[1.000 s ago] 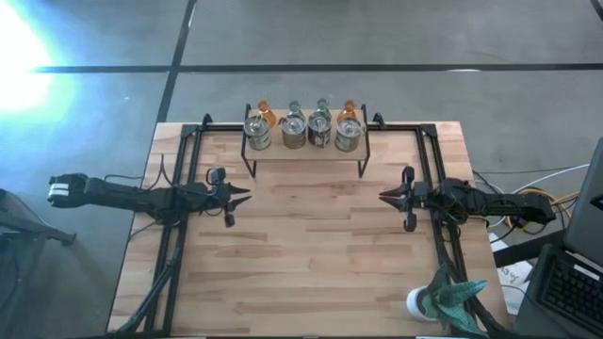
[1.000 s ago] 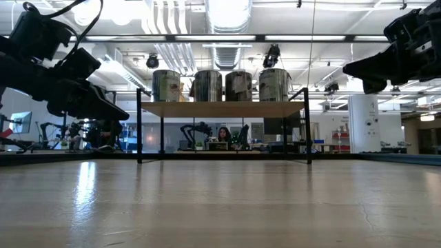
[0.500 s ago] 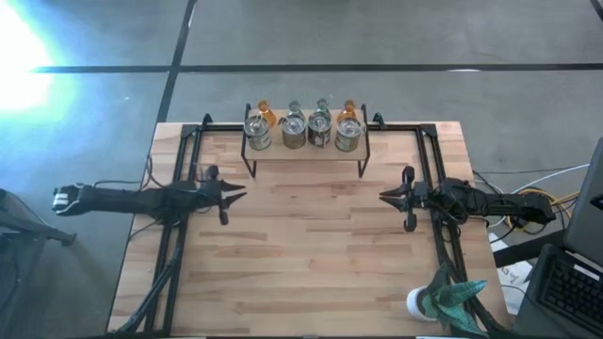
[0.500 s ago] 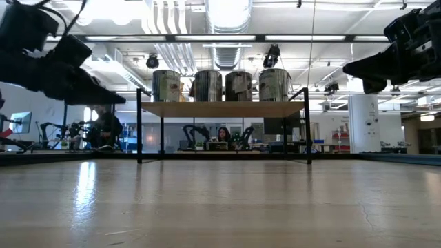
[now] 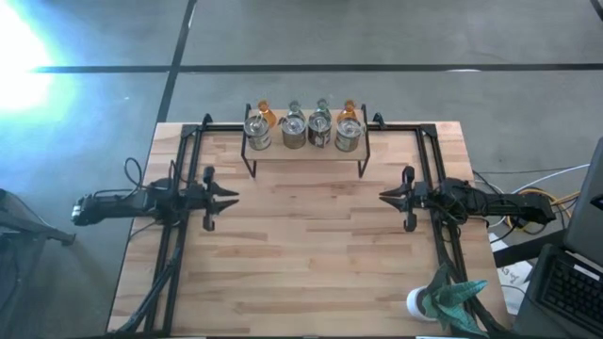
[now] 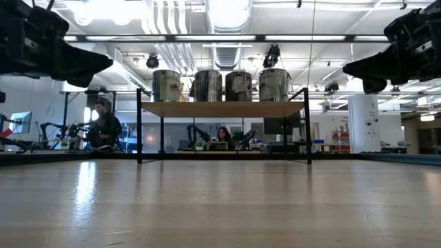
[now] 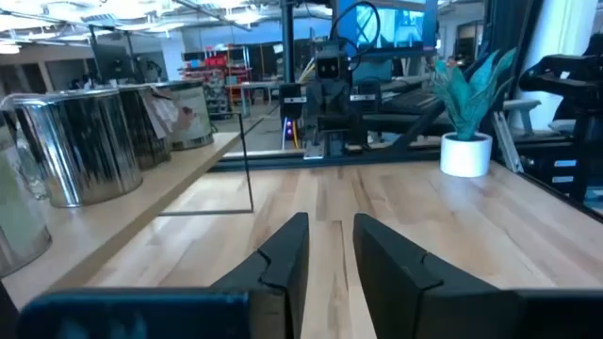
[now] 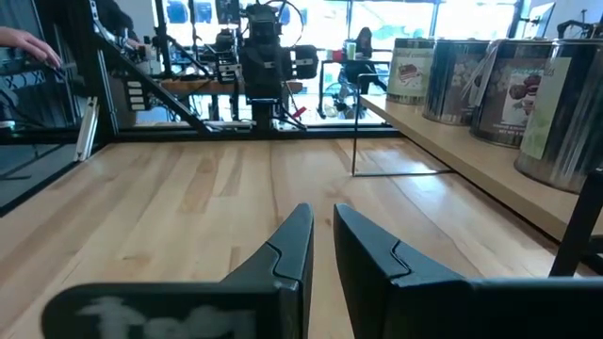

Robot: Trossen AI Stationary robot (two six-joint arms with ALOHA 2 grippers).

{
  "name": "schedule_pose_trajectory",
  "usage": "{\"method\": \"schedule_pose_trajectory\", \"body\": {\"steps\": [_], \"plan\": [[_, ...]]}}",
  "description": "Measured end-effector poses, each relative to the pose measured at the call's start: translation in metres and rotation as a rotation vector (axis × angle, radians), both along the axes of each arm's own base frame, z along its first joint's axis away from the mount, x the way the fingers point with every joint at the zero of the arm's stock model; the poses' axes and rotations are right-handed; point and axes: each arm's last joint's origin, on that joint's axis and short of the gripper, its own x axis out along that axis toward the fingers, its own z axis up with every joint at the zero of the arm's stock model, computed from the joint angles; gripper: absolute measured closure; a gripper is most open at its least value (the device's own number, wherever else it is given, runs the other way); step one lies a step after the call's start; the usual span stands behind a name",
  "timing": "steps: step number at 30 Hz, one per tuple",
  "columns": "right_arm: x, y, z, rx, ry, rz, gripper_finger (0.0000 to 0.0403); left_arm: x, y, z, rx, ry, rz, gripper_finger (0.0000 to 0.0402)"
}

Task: Pick & Place candle stick holders
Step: Return to Home Position

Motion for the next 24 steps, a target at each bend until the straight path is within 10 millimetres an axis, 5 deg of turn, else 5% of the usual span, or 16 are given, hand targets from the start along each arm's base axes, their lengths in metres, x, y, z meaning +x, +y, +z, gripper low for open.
{"method": "schedule_pose_trajectory", "body": {"steps": [24], "plan": [[0.0, 0.0, 0.0002, 0.0, -0.001, 0.0, 0.0364, 0.0001, 0.0, 0.0016, -0.031, -0.019, 0.0, 0.031]]}}
